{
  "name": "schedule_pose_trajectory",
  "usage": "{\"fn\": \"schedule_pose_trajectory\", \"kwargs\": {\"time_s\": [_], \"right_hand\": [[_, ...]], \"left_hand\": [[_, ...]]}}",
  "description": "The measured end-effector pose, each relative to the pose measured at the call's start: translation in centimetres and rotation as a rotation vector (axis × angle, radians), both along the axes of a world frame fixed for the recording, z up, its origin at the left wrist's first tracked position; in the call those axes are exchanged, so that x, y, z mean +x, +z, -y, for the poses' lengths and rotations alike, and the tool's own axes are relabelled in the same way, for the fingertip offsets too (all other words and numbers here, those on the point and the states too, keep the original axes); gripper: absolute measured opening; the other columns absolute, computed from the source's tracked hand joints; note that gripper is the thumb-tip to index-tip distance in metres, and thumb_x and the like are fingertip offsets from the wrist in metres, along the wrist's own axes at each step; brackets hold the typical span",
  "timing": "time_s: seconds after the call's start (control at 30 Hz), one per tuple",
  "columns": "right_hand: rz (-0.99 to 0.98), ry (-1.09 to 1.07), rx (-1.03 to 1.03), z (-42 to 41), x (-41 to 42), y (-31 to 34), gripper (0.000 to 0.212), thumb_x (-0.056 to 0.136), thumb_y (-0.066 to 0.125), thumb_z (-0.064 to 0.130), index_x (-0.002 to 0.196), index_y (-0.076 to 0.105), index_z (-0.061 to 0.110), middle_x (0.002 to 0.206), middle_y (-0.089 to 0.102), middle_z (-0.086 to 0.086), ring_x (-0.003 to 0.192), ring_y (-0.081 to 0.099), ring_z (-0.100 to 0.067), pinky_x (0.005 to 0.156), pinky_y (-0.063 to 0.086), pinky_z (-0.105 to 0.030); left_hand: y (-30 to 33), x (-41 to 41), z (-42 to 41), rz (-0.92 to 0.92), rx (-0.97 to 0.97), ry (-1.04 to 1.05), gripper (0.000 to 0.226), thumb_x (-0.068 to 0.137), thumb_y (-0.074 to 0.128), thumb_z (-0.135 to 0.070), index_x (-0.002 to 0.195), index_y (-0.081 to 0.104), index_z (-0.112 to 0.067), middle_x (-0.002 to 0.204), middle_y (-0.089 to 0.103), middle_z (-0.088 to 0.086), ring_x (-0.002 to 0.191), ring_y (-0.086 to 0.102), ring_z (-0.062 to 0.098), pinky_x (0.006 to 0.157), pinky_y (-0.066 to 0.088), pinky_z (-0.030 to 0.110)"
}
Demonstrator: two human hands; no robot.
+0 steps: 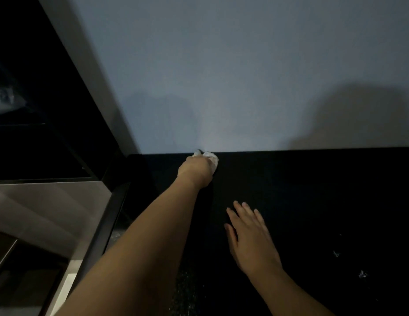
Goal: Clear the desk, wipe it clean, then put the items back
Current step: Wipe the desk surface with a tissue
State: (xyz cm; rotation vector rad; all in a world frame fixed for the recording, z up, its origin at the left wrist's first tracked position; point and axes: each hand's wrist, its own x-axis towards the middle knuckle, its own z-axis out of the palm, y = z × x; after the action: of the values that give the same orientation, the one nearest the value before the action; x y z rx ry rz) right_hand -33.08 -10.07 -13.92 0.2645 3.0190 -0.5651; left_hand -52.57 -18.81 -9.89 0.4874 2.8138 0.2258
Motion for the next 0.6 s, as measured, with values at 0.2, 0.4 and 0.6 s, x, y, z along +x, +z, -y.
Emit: {"fn": "schedule_pose_trajectory", "kwargs": {"time_s": [0.2, 0.4, 0.6], "right_hand": [[0.026, -0.001, -0.022, 0.1, 0.2, 0.4, 0.052, 0.104, 0.024, 0.041, 0.153, 0.021, 0.024, 0.163, 0.006, 0.007, 0.148, -0.003, -0.006, 0.122, -0.001, -0.034], [0.007, 0.019, -0.033, -0.3, 0.1, 0.0, 0.051, 0.103, 0.026, 0.042, 0.152, 0.026, 0.024, 0.162, 0.013, 0.007, 0.148, 0.004, -0.006, 0.120, -0.003, -0.029], [-0.012, 0.012, -0.009, 0.0, 0.3, -0.2, 0.051, 0.104, 0.026, 0.038, 0.151, 0.028, 0.020, 0.161, 0.017, 0.005, 0.149, 0.006, -0.009, 0.122, -0.001, -0.031]], "left_hand": [[-0.9, 0.9, 0.9, -0.019, -0.083, -0.074, 0.054, 0.099, 0.033, -0.039, 0.145, 0.036, -0.011, 0.153, 0.026, 0.018, 0.130, 0.033, 0.039, 0.105, 0.035, 0.048], [-0.8, 5.8, 3.9, -0.058, -0.050, -0.161, 0.046, 0.098, 0.036, -0.046, 0.136, 0.048, -0.023, 0.138, 0.038, 0.009, 0.120, 0.041, 0.030, 0.096, 0.044, 0.043], [-1.6, 12.6, 7.0, -0.180, 0.001, -0.146, 0.043, 0.098, 0.036, -0.046, 0.133, 0.050, -0.025, 0.130, 0.042, 0.004, 0.115, 0.043, 0.025, 0.087, 0.045, 0.037]]}}
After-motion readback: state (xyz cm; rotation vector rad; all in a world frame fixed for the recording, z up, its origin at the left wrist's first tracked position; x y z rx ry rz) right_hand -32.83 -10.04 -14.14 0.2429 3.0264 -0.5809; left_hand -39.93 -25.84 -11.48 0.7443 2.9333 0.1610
